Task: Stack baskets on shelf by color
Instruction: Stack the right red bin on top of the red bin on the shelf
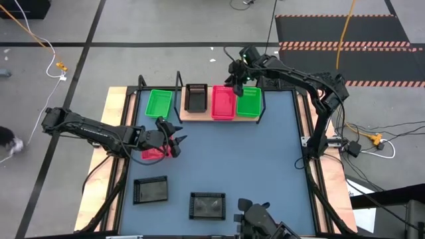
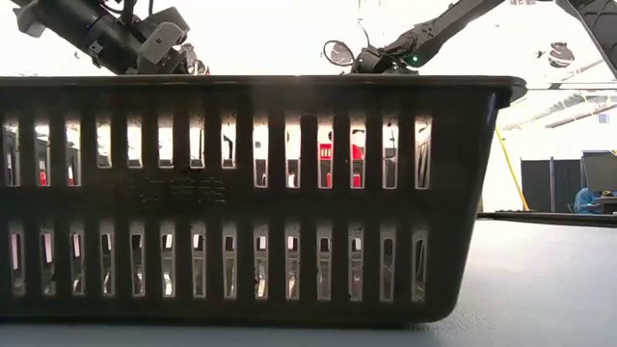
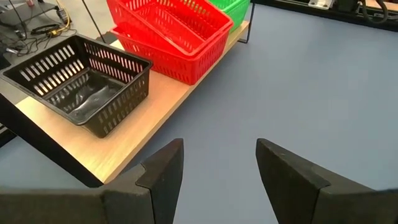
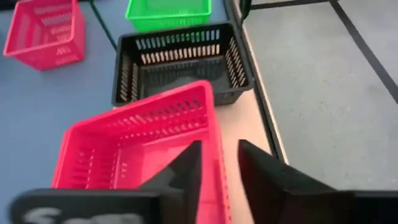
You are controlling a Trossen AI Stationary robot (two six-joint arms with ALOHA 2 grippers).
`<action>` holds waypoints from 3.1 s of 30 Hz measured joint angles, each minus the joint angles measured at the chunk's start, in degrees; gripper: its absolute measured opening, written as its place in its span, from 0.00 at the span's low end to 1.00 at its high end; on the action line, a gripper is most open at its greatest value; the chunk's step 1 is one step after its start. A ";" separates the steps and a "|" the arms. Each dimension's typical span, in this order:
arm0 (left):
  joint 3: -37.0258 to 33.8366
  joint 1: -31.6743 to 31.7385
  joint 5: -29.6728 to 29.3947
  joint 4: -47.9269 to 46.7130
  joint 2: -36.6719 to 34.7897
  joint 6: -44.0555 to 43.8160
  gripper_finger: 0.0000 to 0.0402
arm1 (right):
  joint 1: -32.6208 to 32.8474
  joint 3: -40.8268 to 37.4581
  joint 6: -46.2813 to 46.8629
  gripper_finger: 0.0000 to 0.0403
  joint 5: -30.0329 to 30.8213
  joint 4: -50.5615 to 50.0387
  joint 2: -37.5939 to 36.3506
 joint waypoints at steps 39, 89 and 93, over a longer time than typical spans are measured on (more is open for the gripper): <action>0.00 -0.70 0.01 -3.10 0.01 -2.26 0.50 | 17.74 -11.98 -14.74 0.36 39.95 9.29 -12.31; 0.00 4.59 -0.95 2.58 0.01 3.50 0.50 | 7.83 21.59 -10.19 0.02 22.20 -27.73 11.43; 0.00 4.59 -1.00 3.03 0.01 3.46 0.50 | 7.87 21.59 -10.44 0.02 21.58 -26.96 9.90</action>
